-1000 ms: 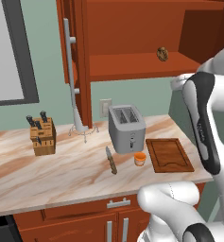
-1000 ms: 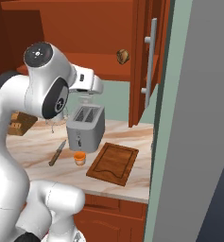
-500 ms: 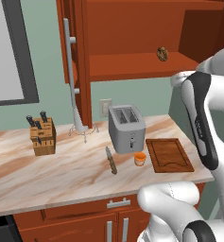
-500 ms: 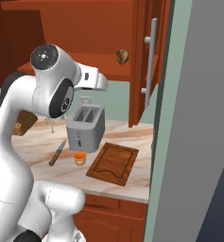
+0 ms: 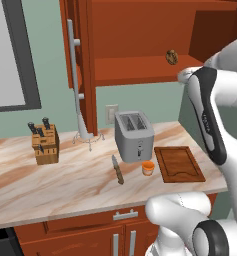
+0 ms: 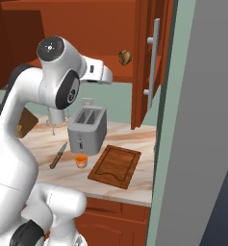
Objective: Pick the bread, place it on the cutting board, pick the jam, place it on the counter, and close the cabinet.
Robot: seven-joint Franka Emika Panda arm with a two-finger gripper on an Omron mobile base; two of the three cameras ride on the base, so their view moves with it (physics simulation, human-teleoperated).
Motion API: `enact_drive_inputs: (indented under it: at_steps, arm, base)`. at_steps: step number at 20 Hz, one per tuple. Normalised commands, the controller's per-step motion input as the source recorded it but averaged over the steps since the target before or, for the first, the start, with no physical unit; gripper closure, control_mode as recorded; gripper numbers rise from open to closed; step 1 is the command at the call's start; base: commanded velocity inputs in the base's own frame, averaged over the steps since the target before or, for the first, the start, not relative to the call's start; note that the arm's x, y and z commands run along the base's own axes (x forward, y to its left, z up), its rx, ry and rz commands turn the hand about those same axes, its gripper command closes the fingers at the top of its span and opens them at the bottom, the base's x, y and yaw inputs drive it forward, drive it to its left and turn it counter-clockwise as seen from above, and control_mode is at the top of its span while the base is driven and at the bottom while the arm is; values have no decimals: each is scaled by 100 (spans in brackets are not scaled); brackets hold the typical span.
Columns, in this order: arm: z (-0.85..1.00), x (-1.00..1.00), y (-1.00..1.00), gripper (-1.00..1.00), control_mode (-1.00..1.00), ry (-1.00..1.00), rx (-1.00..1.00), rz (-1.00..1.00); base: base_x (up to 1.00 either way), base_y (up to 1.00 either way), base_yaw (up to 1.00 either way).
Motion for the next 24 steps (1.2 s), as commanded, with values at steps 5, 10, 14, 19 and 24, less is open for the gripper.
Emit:
enact_drive_inputs:
  at_steps: [5,10,14,19,24]
  arm:
    - [0,29,-6,-100,-100,0,0,0]
    - [0,28,-8,-100,-100,0,0,0]
    - [1,29,-11,-100,-100,0,0,0]
    - [0,31,-9,-100,-100,0,0,0]
    - [0,31,-10,-100,-100,0,0,0]
  base:
    - [0,0,0]
    - [0,0,0]
    - [0,0,0]
    - [0,0,0]
    - [0,0,0]
